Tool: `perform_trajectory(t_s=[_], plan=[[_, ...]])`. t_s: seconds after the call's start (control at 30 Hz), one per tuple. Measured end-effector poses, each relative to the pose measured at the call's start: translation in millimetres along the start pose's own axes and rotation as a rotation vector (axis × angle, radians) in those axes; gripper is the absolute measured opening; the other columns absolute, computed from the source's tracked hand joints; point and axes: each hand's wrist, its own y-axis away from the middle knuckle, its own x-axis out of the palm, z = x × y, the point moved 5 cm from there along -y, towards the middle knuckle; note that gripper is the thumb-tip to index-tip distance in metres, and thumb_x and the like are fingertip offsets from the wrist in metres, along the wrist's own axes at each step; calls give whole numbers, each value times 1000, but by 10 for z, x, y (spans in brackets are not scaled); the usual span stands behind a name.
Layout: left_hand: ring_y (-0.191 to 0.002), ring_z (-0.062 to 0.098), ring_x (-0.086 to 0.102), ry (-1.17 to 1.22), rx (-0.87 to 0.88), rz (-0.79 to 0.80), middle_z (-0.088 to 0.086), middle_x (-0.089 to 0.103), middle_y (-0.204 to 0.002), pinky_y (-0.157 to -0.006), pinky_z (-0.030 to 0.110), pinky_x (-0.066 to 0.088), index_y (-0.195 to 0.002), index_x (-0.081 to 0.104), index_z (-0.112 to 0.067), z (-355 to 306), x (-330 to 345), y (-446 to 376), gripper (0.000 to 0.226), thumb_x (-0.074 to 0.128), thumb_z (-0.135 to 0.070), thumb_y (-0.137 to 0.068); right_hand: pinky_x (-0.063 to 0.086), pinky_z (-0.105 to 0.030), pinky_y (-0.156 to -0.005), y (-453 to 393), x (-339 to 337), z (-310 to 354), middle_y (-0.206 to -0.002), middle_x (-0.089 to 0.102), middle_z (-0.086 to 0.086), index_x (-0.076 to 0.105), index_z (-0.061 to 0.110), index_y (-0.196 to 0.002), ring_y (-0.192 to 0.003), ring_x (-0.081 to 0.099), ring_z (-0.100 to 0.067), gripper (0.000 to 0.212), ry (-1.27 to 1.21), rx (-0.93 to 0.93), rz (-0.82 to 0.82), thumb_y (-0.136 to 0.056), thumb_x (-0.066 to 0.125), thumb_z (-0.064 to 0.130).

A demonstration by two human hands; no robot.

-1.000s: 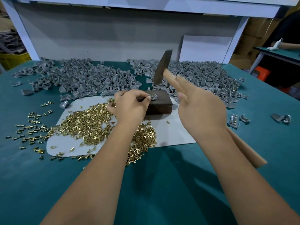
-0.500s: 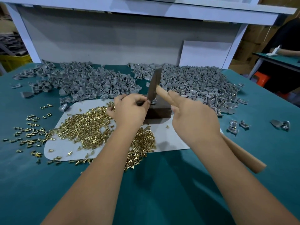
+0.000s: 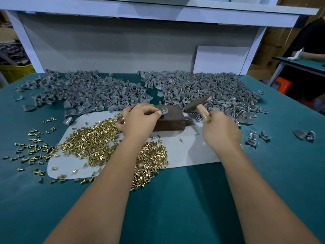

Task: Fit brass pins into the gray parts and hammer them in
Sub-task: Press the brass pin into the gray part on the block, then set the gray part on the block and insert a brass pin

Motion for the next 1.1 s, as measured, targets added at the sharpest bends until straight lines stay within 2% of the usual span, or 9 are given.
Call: perform_trajectory(t_s=[0.27,0.37,0.43,0.5,0.6,0.7,0.8,0.93,1.1], plan=[[-135,17,30,74,16,31,-22,61,-122,-113,54,19,-67,63,-43,-18,-16,25,23,70,-35,-88,28,-26,-50,42,74,21,-61,41,2,48,17,-83,-57,43,-24,8,106,-53,-33,-90,48,20],[-135,18,32,73,15,37,-23,60,-121,-113,54,19,-67,63,-42,-21,-20,26,23,70,-36,-88,33,-28,-56,52,71,28,-63,43,1,58,15,-88,-64,46,-28,13,112,-47,-37,-91,48,23],[-135,18,34,68,19,43,-24,58,-118,-113,54,19,-67,64,-42,-17,-18,22,23,70,-36,-88,34,-29,-59,66,42,55,-71,50,-3,64,13,-93,-71,48,-30,19,153,-54,-49,-91,48,24],[-134,19,31,30,36,48,-25,56,-116,-112,53,19,-68,63,-43,-16,-20,39,22,69,-39,-88,38,-33,-68,77,-15,113,-93,57,-11,68,12,-99,-90,50,-33,24,187,-92,-124,-91,49,25],[-132,22,27,-3,71,64,-25,54,-115,-111,54,22,-69,62,-45,-10,-19,50,20,70,-41,-87,37,-33,-73,77,-116,332,-101,59,-8,70,17,-102,-96,52,-28,23,-100,-201,-241,-93,51,25],[-133,23,33,-4,110,73,-20,57,-114,-112,55,26,-70,62,-45,-20,-17,25,20,72,-37,-86,43,-29,-75,13,-20,689,-94,64,2,72,20,-94,-86,56,-16,17,-412,-312,-79,-93,54,21],[-131,24,42,24,145,81,-15,59,-115,-113,52,30,-71,61,-45,-30,-9,4,24,72,-31,-87,45,-29,-79,-38,173,908,-97,64,0,71,18,-91,-88,57,-16,13,-400,-354,59,-91,58,22],[-131,24,42,26,160,81,-14,62,-115,-113,52,30,-71,61,-44,-34,-12,-10,24,72,-32,-87,35,-26,-73,-84,283,928,-96,57,-1,68,16,-85,-85,52,-16,10,-393,-350,36,-90,62,22],[-133,21,30,-55,160,36,-21,59,-109,-111,55,26,-69,59,-46,-52,-45,21,22,70,-38,-87,34,-25,-73,-87,313,900,-96,58,-1,68,13,-84,-84,50,-14,8,-469,-336,12,-89,62,16]])
